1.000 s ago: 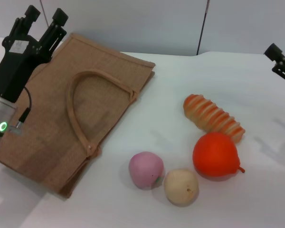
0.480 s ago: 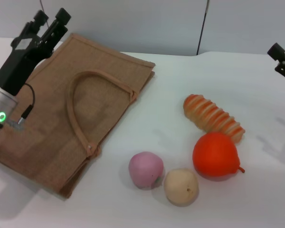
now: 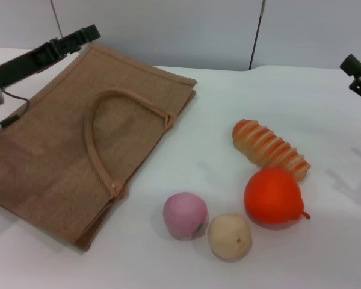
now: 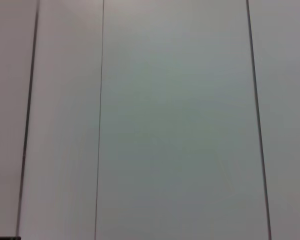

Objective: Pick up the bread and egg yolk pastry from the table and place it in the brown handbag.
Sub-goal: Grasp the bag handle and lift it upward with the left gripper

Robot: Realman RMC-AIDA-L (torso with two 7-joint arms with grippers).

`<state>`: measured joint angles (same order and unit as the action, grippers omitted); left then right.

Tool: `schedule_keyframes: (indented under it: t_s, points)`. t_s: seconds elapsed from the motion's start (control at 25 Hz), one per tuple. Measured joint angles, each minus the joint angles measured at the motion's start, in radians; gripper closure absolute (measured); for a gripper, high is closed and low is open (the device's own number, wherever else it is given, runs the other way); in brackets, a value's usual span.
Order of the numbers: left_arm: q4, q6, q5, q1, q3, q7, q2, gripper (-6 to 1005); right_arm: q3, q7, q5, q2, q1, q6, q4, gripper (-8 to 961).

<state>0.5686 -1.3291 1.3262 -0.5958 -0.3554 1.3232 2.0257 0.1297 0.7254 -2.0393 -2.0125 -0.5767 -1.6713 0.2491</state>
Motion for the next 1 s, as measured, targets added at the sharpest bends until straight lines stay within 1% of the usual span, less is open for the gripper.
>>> schedule_keyframes:
  t_s: [0.08,0.12,0.16,0.24,0.28,0.4,0.6,0.68,0.8,1.0]
  points:
    - [0.081,0.005,-0.093,-0.007,0.000,-0.124,-0.003,138,0.001,0.000,0.000,0.000,0.000,0.004,0.000,94]
    - [0.152,0.006,-0.189,-0.019,0.000,-0.220,-0.007,138,0.001,0.001,0.000,0.000,0.000,0.007,0.000,94]
    - [0.152,0.006,-0.189,-0.019,0.000,-0.220,-0.007,137,0.001,0.001,0.000,0.000,0.000,0.007,0.000,94]
    - [0.205,0.009,-0.272,-0.034,0.000,-0.286,-0.008,137,0.001,0.001,0.001,0.000,0.000,0.008,-0.001,94]
    - [0.245,0.015,-0.356,-0.049,0.000,-0.331,-0.008,137,0.001,0.000,0.001,0.001,0.000,0.008,-0.001,94]
    - [0.292,0.024,-0.515,-0.089,-0.001,-0.378,-0.008,136,0.000,-0.002,0.001,0.001,0.000,0.021,-0.001,94]
    - [0.317,0.059,-0.727,-0.153,-0.001,-0.394,-0.001,140,0.000,-0.002,0.001,0.001,0.000,0.034,-0.001,94]
    - [0.317,0.078,-0.786,-0.171,0.000,-0.396,0.000,142,0.001,-0.002,0.001,0.001,0.000,0.034,-0.001,94]
    - [0.306,0.115,-0.833,-0.185,-0.011,-0.391,0.003,143,0.001,-0.003,0.001,0.001,-0.001,0.035,-0.001,95]
    - [0.248,0.175,-0.845,-0.189,-0.055,-0.389,0.002,152,0.001,-0.003,0.001,0.002,-0.002,0.037,-0.001,95]
